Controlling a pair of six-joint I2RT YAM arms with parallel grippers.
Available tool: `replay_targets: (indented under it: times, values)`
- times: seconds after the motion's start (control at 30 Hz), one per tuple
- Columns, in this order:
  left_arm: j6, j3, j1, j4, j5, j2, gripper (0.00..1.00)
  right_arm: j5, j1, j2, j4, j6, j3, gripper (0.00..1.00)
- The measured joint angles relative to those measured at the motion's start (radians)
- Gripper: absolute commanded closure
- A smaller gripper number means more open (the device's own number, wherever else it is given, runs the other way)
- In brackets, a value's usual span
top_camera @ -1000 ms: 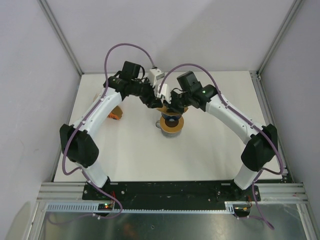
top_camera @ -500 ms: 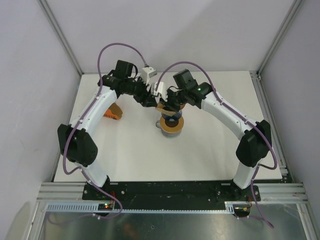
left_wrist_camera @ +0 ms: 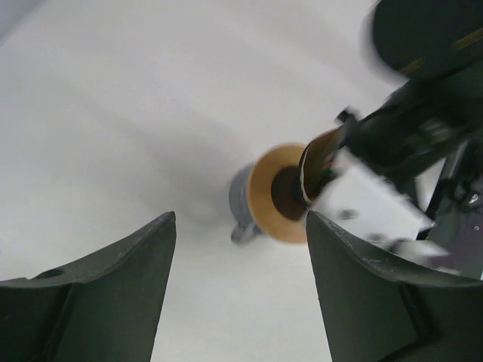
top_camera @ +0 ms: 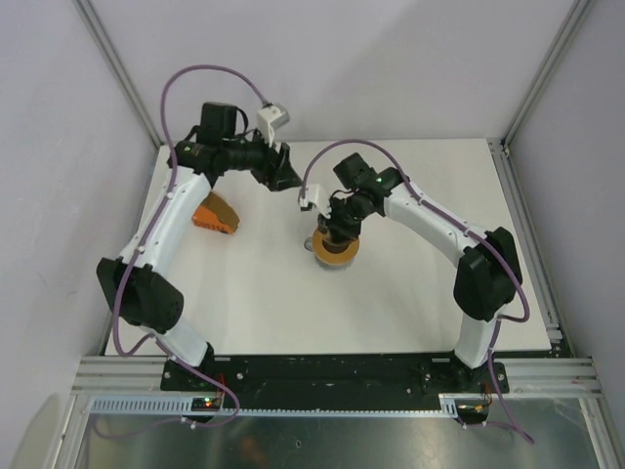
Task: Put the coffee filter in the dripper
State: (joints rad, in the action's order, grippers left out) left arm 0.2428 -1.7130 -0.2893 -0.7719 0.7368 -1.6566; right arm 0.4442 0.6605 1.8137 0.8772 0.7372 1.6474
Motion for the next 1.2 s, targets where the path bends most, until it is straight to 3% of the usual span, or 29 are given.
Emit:
replay_targets:
  times: [0.23, 0.53, 1.0, 1.13, 1.2]
  values:
    - [-0.008, -0.051, 0.005, 0.050, 0.029, 0.073, 0.25, -0.020, 0.001, 0.029, 0.072, -0.003, -0.003, 1.00]
    - [-0.006, -0.047, 0.006, 0.051, -0.021, 0.067, 0.25, -0.066, 0.023, 0.073, 0.100, -0.008, 0.105, 1.00]
    - [0.002, -0.034, 0.006, 0.051, -0.053, 0.064, 0.25, -0.169, 0.087, 0.060, 0.117, -0.011, 0.117, 1.00]
    - [0.002, -0.028, 0.006, 0.052, -0.053, 0.064, 0.25, -0.180, 0.087, 0.056, 0.121, -0.011, 0.128, 0.96]
    - [0.002, -0.016, 0.005, 0.052, -0.053, 0.064, 0.25, -0.186, 0.086, 0.053, 0.120, -0.011, 0.135, 0.89]
